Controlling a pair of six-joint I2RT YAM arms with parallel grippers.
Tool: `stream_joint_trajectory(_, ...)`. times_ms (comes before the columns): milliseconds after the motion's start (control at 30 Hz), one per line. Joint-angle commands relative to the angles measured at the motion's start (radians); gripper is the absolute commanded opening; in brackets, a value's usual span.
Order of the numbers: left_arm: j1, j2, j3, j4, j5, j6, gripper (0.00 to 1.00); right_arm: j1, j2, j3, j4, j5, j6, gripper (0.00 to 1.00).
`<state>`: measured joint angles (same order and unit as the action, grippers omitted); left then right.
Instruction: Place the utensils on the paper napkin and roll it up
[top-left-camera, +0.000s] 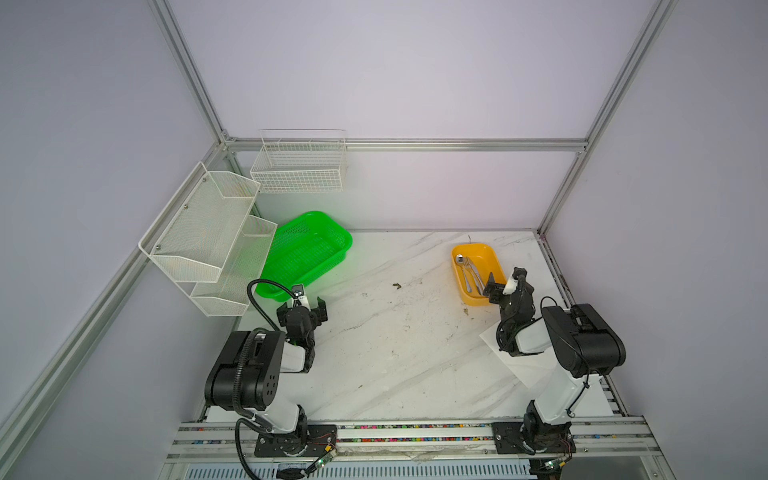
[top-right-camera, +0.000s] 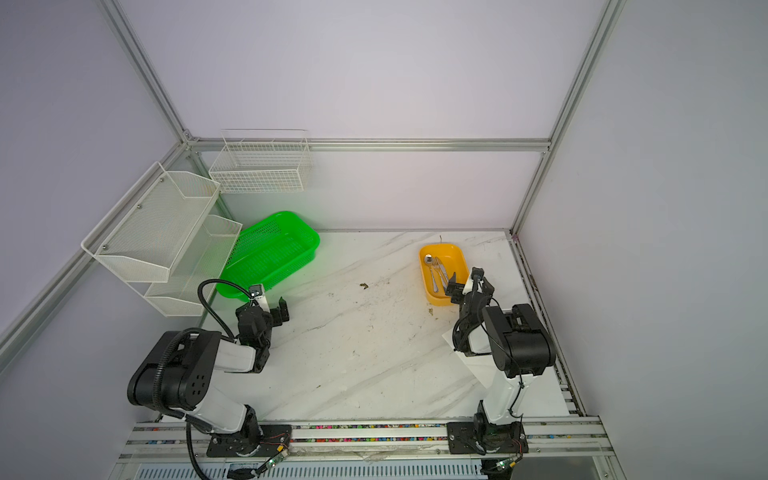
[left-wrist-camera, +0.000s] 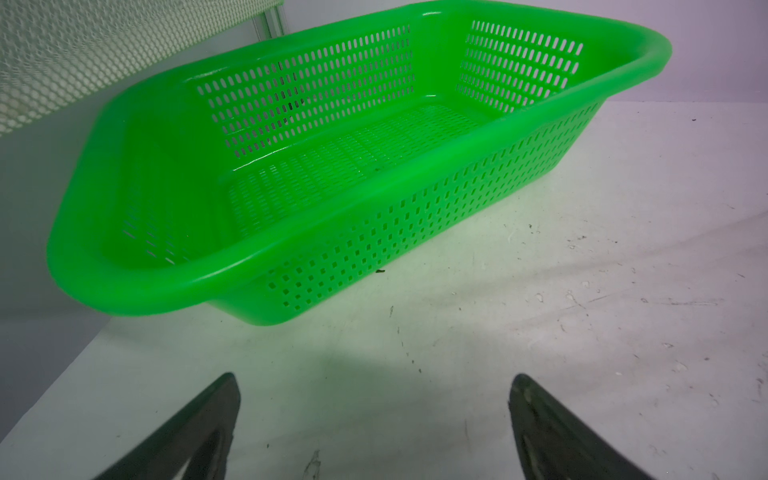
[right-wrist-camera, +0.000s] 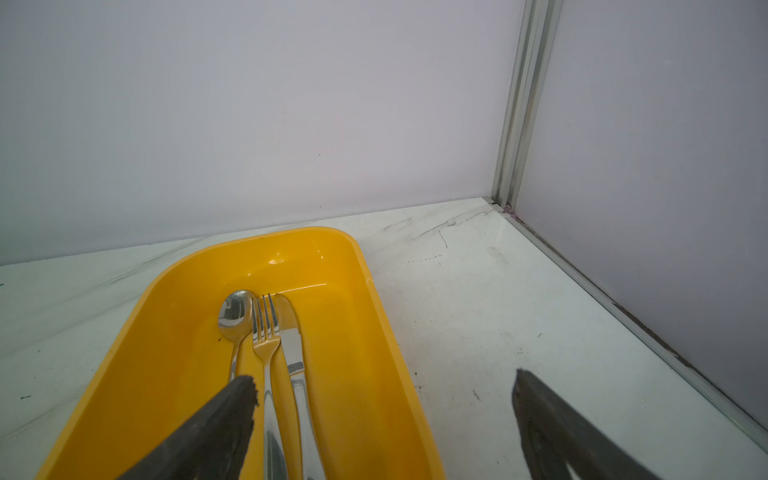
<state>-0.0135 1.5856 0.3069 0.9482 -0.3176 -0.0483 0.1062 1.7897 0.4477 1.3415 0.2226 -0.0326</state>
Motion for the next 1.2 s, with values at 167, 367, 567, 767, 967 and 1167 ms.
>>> stream_joint_trajectory(167,-0.017,-0.032,-0.016,0.146,0.103,0.073,1.0,0.0,-0.012,-0.002,0.035,0.053,0.009,0.97)
stream_joint_trajectory(367,-0.041,-0.029,-0.079,0.276,0.1,0.112,0.99,0.0,-0.048,-0.05,0.096,0.065,0.016,0.97)
stream_joint_trajectory(567,-0.057,-0.194,-0.072,0.116,0.117,0.124,1.0,0.0,-0.224,-0.021,-0.175,0.111,0.081,0.97)
stream_joint_trajectory(767,-0.068,-0.409,0.043,-0.365,0.036,-0.037,1.0,0.0,-0.442,0.038,-0.641,0.306,0.305,0.97)
stream_joint_trajectory(967,-0.18,-0.64,0.017,-0.523,-0.051,-0.019,1.0,-0.008,-0.62,0.199,-1.285,0.353,0.654,0.97)
stream_joint_trajectory(1167,-0.178,-0.82,0.07,-0.748,0.096,-0.289,1.0,-0.041,-0.709,0.147,-1.38,0.022,0.742,0.97)
